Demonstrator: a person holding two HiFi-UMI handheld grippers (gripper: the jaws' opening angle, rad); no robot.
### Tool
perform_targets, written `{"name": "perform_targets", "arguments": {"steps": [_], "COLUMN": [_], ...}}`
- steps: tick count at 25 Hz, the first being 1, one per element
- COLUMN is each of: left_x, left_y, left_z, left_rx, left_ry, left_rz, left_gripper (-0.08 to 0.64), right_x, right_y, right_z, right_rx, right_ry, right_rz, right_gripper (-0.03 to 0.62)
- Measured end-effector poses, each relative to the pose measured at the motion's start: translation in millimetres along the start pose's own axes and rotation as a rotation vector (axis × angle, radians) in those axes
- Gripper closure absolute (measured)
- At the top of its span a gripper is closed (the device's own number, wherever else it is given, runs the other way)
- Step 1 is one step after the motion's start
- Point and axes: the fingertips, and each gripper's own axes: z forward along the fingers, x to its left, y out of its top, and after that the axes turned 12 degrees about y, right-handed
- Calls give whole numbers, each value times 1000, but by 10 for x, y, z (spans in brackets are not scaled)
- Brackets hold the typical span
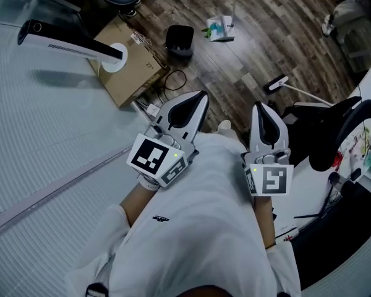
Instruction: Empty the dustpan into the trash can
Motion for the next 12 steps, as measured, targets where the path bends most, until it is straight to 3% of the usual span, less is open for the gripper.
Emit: {"name": "perform_targets", "arguments": {"steps": [12], "left_x": [-399], "left_y": [-173], "left_z": [88], "left_rx": [9], "left_ry": [32], "left_rz": [73], "left_gripper": [554], "right_x": [-226], "right_y": [-191], "right_z": [-302], "right_rx": [-33], "right_ry": [39], "right_rz": [18], "right_gripper": [595]}}
